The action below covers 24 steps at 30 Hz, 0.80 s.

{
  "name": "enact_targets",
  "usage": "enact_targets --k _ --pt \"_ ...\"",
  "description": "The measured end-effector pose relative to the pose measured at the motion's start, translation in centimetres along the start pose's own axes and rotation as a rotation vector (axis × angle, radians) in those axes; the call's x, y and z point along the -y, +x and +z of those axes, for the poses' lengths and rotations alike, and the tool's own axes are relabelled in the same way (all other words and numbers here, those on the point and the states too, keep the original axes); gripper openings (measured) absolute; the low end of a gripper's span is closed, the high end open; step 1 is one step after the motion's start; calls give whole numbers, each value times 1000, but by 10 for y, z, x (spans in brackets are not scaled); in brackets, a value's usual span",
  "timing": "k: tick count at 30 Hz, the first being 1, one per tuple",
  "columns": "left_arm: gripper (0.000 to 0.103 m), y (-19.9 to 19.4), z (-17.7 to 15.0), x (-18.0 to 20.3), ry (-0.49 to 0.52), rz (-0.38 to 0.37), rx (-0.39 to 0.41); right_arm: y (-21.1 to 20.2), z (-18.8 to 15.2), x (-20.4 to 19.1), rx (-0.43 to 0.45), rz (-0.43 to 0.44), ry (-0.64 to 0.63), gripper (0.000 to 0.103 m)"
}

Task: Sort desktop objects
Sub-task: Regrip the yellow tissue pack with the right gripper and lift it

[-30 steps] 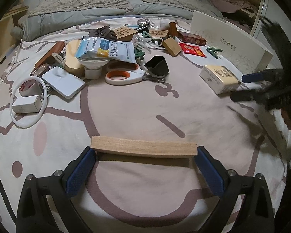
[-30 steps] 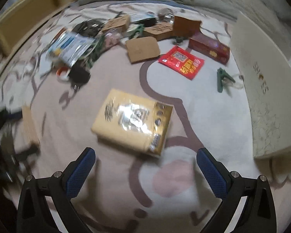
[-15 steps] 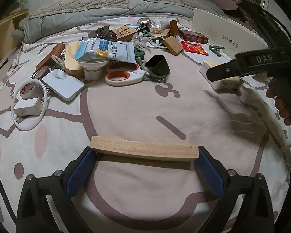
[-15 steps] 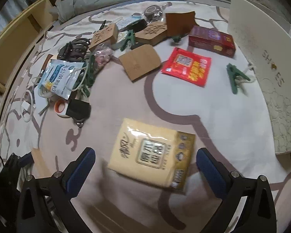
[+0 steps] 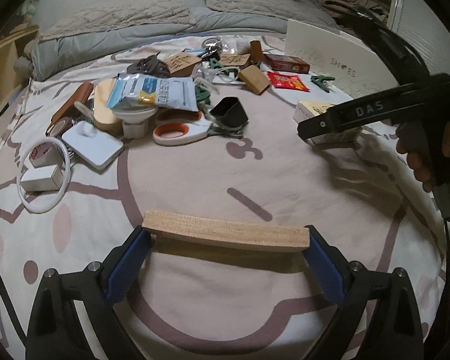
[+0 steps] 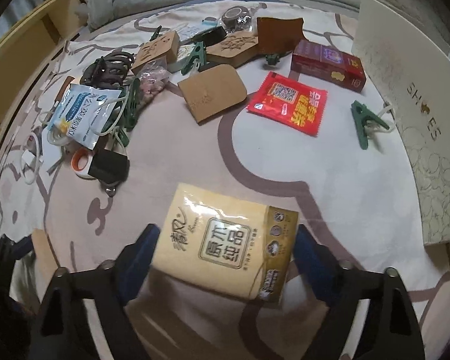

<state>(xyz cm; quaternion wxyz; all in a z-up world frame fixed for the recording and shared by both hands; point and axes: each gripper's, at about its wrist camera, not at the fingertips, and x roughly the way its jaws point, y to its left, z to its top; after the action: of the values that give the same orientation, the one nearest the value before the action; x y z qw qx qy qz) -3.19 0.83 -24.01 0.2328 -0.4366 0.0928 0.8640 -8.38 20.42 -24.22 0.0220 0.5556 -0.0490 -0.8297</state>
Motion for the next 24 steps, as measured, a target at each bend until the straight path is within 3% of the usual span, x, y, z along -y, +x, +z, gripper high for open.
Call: enact_targets --k 13,24 --pt "100 -2 2 -11 -61 -6 3 -3 -5 1 29 35 -74 82" --pt "100 1 2 -20 -117 22 -10 -8 -14 -3 43 12 -161 81"
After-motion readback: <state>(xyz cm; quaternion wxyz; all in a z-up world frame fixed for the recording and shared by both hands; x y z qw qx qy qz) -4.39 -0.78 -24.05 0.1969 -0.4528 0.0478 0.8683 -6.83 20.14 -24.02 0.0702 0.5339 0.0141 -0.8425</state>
